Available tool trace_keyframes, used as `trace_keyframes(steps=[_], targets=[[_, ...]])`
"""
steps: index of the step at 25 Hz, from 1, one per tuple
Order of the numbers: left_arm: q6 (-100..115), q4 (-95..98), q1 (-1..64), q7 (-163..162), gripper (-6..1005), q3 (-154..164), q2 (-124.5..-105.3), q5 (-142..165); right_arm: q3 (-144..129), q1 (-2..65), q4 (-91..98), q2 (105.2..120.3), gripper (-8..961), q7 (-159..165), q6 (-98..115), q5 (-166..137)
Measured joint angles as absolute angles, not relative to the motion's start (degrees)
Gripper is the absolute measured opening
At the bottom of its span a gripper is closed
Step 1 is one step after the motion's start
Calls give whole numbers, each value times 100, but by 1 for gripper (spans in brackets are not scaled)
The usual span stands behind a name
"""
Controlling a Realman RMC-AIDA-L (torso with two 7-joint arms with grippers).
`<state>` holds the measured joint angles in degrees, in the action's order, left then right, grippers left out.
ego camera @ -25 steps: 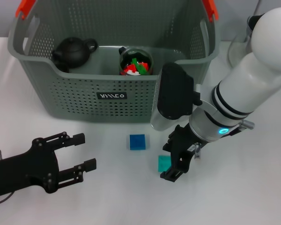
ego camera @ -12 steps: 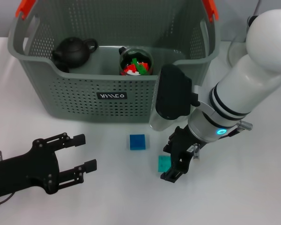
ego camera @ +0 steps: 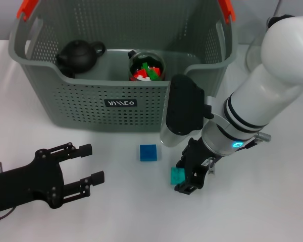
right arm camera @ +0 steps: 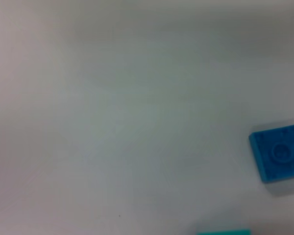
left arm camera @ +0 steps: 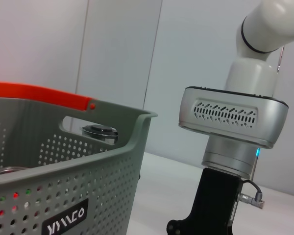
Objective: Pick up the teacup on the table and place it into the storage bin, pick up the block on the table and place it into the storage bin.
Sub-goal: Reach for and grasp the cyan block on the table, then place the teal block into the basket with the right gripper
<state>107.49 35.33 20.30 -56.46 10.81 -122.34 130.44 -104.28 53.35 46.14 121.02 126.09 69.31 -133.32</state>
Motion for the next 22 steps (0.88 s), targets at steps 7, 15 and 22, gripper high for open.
trace_keyframes(steps=[7, 15, 22], targets=[[10749, 3533, 2031, -5651, 690, 1081, -12235, 13019, -10424, 5338, 4655, 12093, 493, 12611, 6964, -13334], [10753, 3533, 2040, -5669, 690, 1080, -12235, 13015, -9858, 5090, 5305, 12032, 426, 12358, 7501, -13027], [10744, 3537, 2060, -5669, 690, 1081, -12220, 13016, -7327, 4144, 6007, 12006, 426, 10534, 8939, -11755]])
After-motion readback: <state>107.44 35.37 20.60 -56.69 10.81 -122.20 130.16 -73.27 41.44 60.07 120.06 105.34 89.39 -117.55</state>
